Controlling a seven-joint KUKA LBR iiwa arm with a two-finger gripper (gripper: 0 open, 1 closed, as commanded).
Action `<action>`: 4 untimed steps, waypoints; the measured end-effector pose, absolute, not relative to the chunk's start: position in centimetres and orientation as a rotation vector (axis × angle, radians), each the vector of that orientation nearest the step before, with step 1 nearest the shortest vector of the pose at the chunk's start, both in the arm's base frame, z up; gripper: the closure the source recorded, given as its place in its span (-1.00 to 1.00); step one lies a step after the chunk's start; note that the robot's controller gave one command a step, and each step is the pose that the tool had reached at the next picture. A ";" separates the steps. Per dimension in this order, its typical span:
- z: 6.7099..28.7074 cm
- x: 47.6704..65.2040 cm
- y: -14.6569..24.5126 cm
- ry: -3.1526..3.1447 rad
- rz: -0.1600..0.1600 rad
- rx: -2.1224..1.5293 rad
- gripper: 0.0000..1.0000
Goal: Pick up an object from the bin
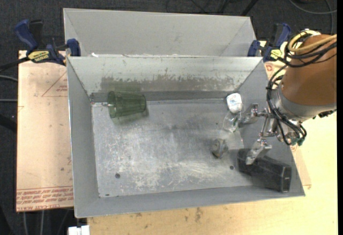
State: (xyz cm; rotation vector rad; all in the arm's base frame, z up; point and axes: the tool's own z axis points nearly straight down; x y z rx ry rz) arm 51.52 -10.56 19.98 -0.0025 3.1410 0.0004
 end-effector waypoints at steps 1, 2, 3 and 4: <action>20.0 51.5 -10.6 3.141 0.000 -0.003 -1.00; 16.0 51.7 -11.0 3.131 -0.001 0.070 -1.00; 11.4 53.7 -11.3 3.133 0.001 0.178 -1.00; 9.4 53.9 -12.9 3.134 0.004 0.230 -1.00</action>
Offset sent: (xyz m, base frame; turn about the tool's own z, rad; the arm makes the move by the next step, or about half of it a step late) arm -0.0015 -0.0111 -0.1027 0.1139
